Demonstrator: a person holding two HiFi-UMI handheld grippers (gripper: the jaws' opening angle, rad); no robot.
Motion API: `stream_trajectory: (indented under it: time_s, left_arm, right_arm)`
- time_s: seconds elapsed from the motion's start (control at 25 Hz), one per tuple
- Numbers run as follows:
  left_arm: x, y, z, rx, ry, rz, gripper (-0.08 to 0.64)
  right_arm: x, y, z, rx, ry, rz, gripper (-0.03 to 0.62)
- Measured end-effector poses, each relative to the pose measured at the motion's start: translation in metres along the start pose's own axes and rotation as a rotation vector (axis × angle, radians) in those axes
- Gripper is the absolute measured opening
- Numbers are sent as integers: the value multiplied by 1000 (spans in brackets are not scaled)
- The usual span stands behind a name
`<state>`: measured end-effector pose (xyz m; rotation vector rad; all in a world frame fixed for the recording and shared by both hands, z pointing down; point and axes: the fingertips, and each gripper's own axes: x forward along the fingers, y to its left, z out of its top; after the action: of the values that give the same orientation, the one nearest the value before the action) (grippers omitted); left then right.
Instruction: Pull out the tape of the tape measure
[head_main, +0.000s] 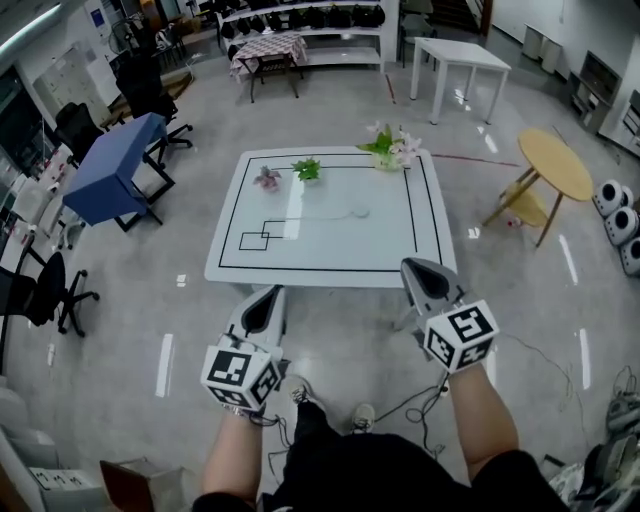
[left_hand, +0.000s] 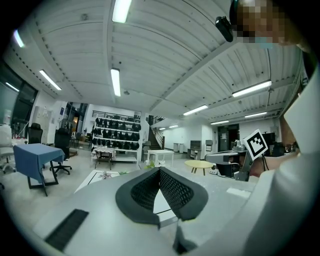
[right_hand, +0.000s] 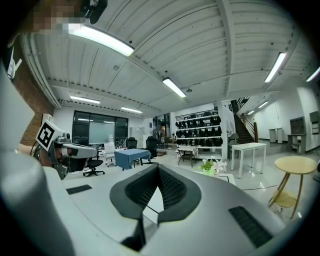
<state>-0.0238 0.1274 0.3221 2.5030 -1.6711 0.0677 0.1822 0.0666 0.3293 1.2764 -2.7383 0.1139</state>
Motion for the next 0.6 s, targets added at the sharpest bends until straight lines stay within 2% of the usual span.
stream_trajectory:
  time_s: [0.32, 0.6]
  left_arm:
    - [-20, -1, -7, -2, 10, 36, 3]
    - [-26, 9, -3, 6, 5, 29, 3]
  right_arm:
    - [0, 15, -2, 21, -11, 27, -3]
    - [7, 21, 0, 29, -20, 10, -3]
